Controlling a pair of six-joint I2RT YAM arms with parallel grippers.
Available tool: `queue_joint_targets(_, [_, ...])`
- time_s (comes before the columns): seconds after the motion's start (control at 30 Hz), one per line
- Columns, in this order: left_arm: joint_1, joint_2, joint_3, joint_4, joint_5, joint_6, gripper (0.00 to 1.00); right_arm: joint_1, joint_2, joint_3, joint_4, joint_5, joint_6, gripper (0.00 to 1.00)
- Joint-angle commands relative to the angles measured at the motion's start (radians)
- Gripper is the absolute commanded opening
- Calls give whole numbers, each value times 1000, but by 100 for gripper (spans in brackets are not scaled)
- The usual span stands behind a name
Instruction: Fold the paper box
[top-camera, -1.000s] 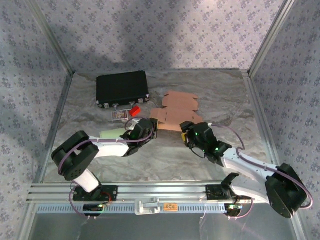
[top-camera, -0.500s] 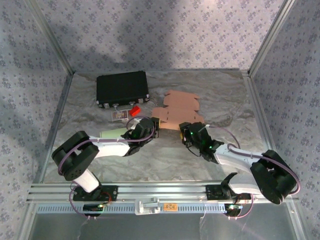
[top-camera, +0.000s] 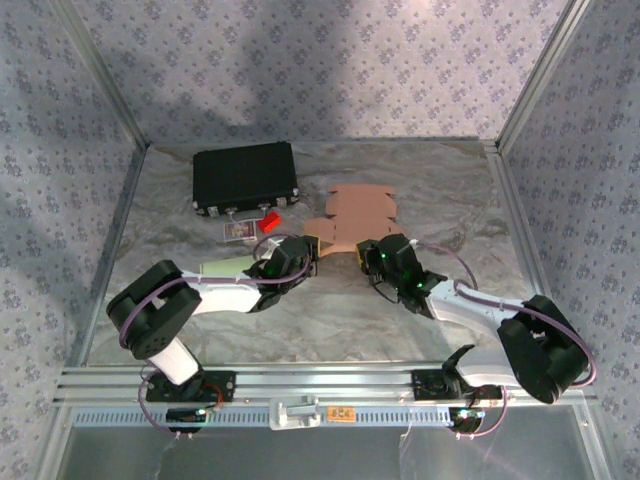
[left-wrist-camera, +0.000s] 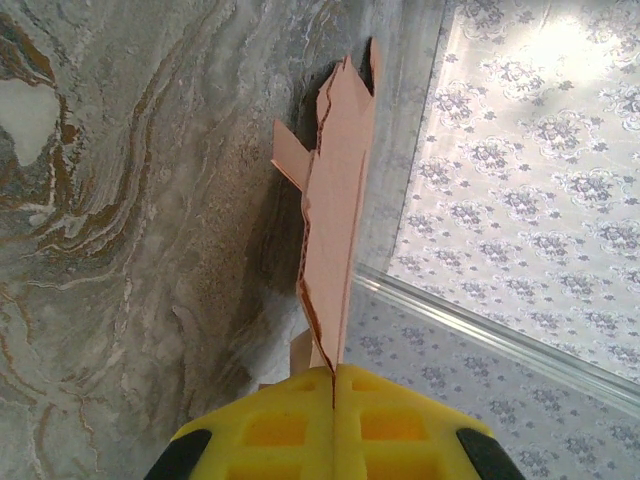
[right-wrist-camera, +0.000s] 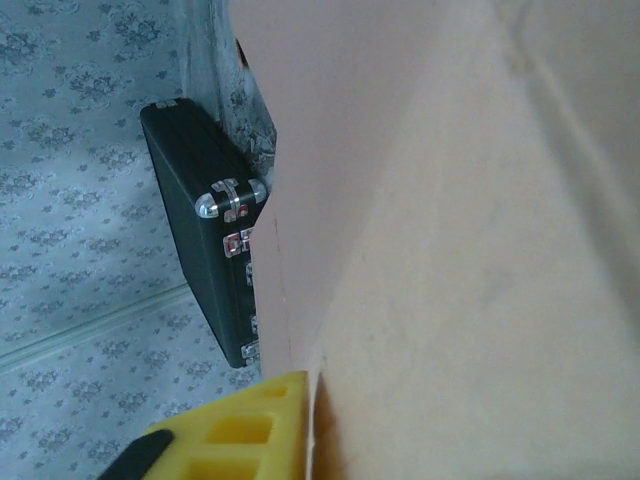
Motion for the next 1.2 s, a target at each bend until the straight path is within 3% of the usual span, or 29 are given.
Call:
queue_joint_targets(0.0, [-4, 5, 18, 15, -17, 0, 0, -22, 0, 40, -47, -23, -27, 10])
queue_joint_targets(0.07, [-3, -1, 18, 21, -10, 10, 0, -45, -13, 57, -77, -43, -53, 2])
queue_joint_targets(0.2, [43, -34, 49, -23, 113, 81, 41, -136, -74, 181, -285, -106, -212, 0])
queue_joint_targets(0.37, [129, -115, 166, -348, 365, 316, 55, -276, -116, 336, -480, -224, -371, 0])
queue_joint_targets(0.63, [203, -247, 256, -725, 431, 599, 56, -399, -93, 700, -938, -359, -554, 0])
queue_joint_targets(0.77, [249, -312, 287, -864, 412, 701, 56, -394, -138, 880, -1306, -294, -514, 0])
queue_joint_targets(0.9, [287, -353, 293, -943, 430, 734, 56, -324, -163, 995, -1494, -166, -362, 0])
queue_joint_targets(1.0, [297, -379, 282, -965, 440, 716, 55, -294, -76, 1074, -1508, -154, -267, 0])
queue_joint_targets(1.17, [307, -398, 292, -1009, 457, 711, 55, -326, 160, 1100, -1313, -283, -172, 0])
